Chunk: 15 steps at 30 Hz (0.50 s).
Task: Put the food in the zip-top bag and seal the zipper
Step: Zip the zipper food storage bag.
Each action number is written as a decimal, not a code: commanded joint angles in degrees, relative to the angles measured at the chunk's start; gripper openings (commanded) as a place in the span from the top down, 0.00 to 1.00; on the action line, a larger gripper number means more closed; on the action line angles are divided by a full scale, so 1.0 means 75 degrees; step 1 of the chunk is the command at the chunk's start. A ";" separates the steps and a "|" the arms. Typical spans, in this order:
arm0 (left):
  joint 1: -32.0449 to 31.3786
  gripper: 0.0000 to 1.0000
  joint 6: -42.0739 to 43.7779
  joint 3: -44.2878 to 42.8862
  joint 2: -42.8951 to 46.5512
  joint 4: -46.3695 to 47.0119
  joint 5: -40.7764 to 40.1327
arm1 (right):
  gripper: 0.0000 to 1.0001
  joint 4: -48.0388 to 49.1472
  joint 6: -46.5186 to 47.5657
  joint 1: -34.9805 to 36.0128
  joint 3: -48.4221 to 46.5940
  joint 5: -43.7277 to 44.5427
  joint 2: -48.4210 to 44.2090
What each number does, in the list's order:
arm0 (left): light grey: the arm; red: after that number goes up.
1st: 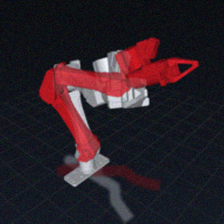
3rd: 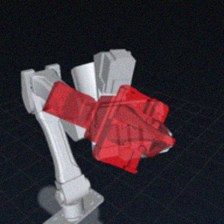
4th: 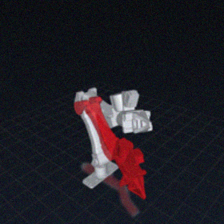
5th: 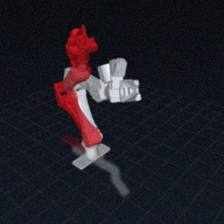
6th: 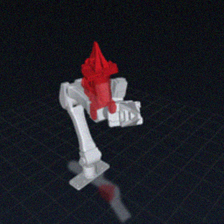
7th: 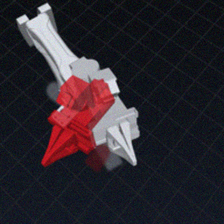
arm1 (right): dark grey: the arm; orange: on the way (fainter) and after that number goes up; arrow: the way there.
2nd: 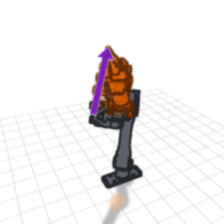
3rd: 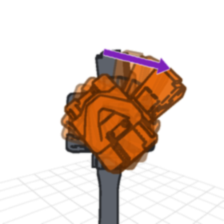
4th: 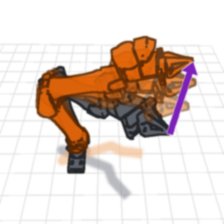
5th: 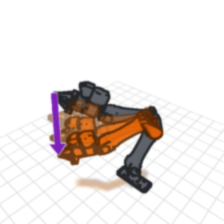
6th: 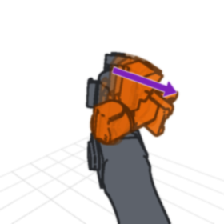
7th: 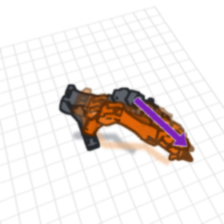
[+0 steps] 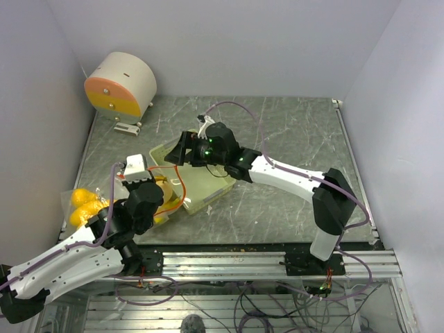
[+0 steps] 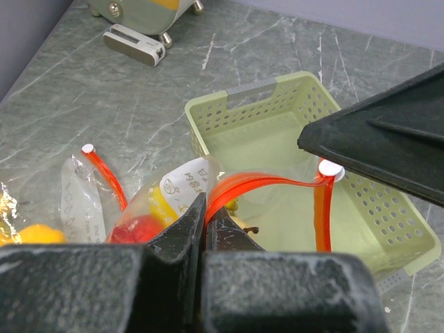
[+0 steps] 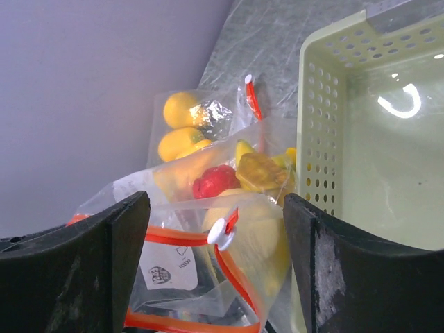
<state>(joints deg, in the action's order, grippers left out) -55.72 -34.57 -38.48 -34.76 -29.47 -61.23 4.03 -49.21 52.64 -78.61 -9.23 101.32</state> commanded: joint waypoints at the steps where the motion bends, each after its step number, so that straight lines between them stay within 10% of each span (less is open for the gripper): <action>1: -0.0028 0.93 -0.0102 0.0136 0.0002 0.0260 0.0031 | 0.29 0.0070 -0.0247 0.0076 -0.0216 -0.0253 0.0142; 4: -0.0027 0.93 -0.0102 0.0173 -0.0056 0.0344 0.0036 | 0.49 -0.0090 -0.0165 0.0145 -0.0211 -0.0125 0.0075; 12: -0.0027 0.93 -0.0058 0.0208 -0.0177 0.0581 0.0065 | 0.52 -0.0548 0.0011 0.0363 -0.0208 0.0096 0.0060; 15: -0.0025 0.93 -0.0032 0.0193 -0.0215 0.0629 0.0078 | 0.69 -0.0601 0.0047 0.0370 -0.0176 0.0128 0.0048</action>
<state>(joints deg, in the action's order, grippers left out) -55.72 -34.54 -37.34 -36.05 -27.31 -61.19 0.95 -49.71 55.27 -79.09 -9.45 102.19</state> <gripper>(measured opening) 0.075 0.392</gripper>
